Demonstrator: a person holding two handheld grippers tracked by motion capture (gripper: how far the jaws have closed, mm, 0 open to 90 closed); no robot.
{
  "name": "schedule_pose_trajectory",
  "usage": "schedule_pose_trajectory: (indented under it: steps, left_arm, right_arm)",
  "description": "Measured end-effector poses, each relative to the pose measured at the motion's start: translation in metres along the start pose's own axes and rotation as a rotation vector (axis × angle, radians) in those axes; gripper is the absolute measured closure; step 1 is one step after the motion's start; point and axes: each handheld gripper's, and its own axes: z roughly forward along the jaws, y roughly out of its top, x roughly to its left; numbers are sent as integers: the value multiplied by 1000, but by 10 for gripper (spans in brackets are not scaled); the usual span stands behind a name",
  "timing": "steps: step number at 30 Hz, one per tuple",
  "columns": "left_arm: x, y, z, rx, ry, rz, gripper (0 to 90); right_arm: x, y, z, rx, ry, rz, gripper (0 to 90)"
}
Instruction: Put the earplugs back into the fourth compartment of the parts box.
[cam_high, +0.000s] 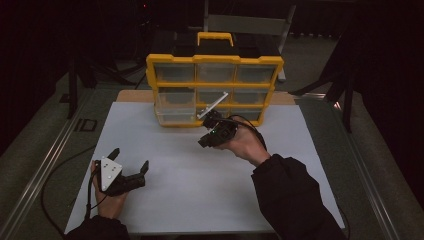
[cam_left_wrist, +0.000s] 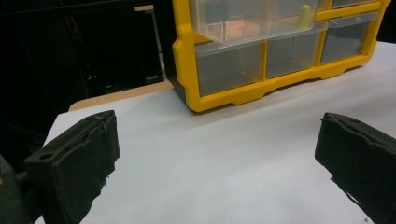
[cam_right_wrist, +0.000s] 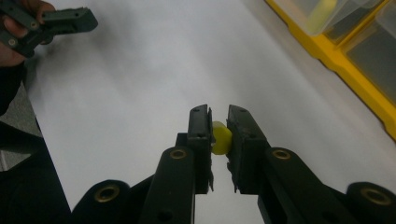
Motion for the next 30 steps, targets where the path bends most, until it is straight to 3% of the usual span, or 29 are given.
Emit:
schedule_pose_trajectory:
  steps: [30]
  left_arm:
    - [0, 0, 0, -3, 0, -2, 8]
  right_arm:
    - [-9, 23, -16, -43, -13, 14, 797]
